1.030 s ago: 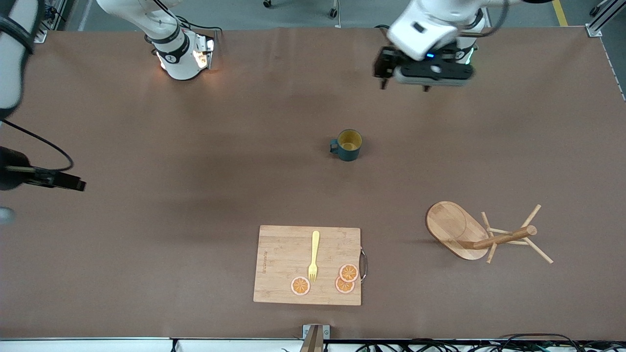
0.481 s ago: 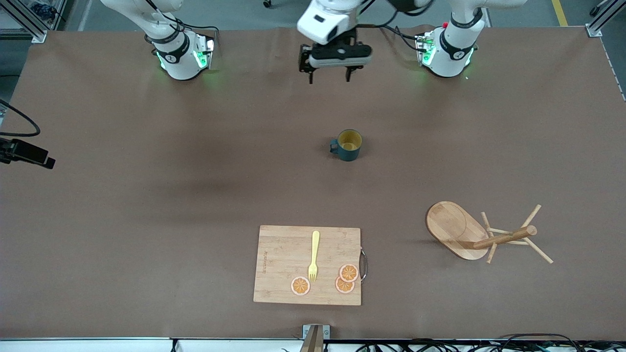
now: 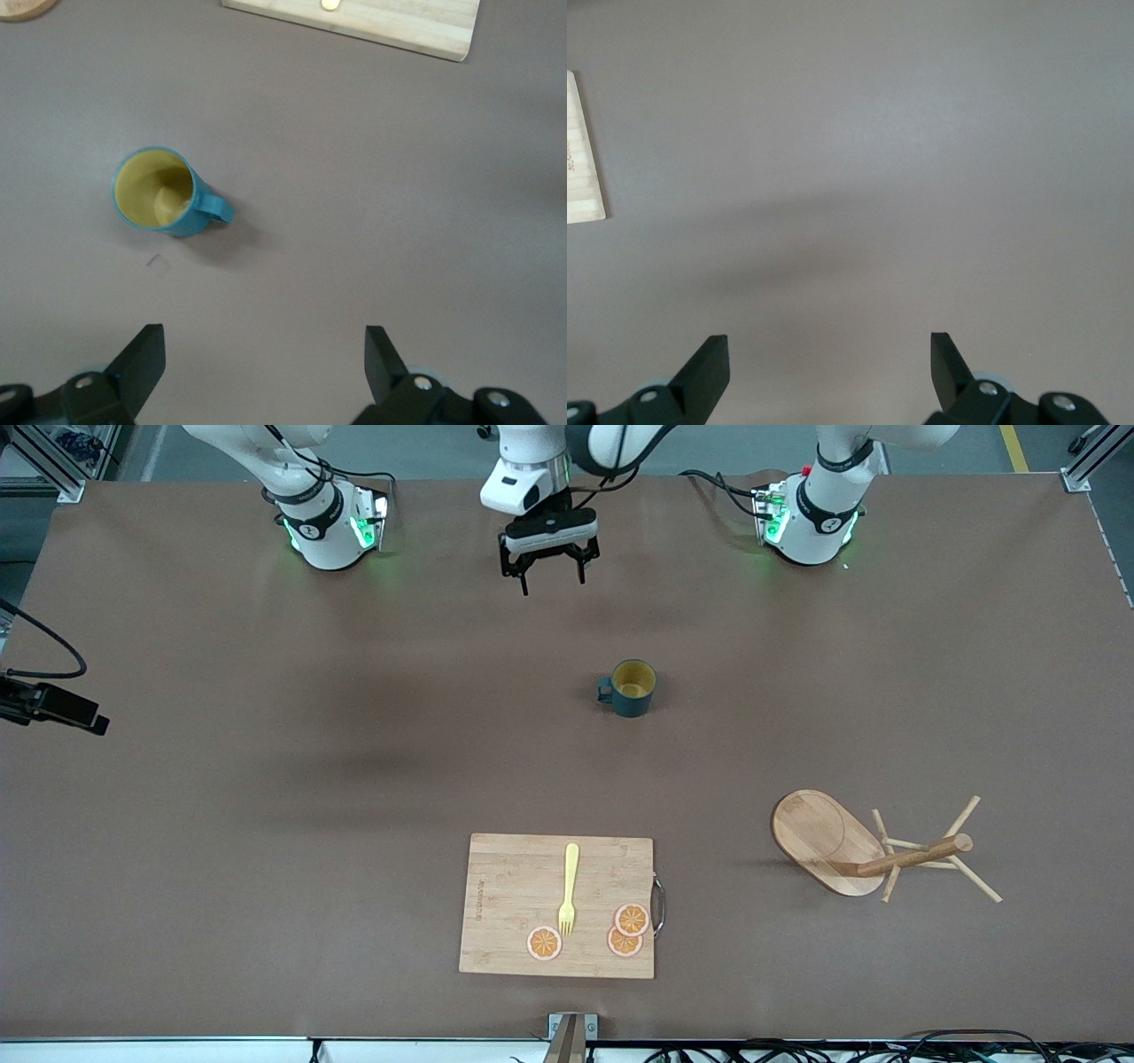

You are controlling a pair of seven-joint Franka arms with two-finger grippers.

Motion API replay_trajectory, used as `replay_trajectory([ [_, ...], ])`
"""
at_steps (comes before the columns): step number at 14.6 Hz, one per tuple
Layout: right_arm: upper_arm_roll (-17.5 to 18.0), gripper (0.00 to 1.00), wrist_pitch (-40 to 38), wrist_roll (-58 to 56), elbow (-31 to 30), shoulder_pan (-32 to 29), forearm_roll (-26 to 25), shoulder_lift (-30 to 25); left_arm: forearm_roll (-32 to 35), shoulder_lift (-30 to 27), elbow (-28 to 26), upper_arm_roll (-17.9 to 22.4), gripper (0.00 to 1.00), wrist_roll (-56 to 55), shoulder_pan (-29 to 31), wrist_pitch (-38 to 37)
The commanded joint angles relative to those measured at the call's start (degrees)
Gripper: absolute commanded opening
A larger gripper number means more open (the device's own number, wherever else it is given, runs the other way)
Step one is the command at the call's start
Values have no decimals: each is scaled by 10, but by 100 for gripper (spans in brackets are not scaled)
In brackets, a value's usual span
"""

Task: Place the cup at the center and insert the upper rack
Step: 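Move the left gripper over the teal mug at the center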

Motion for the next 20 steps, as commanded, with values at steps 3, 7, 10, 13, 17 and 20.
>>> replay_trajectory([
  [3, 14, 100, 21, -41, -79, -11, -11, -65, 176, 56, -42, 1, 99, -184, -56, -3],
  [7, 15, 100, 31, -42, -87, -9, -11, -86, 278, 96, -71, 3, 99, -241, -79, -39],
  [10, 17, 100, 30, -42, -86, -8, -12, -97, 373, 151, -74, 6, 99, -293, -96, -109],
  [13, 17, 100, 22, -42, -81, -9, -13, -100, 436, 197, -75, 6, 97, -353, -97, -148],
  [17, 25, 100, 9, -43, -69, -7, -23, -96, 492, 212, -76, 49, 98, -421, -129, -149],
  [20, 26, 100, 8, -48, -64, 4, -23, -95, 505, 219, -74, 144, 97, -439, -214, -149],
])
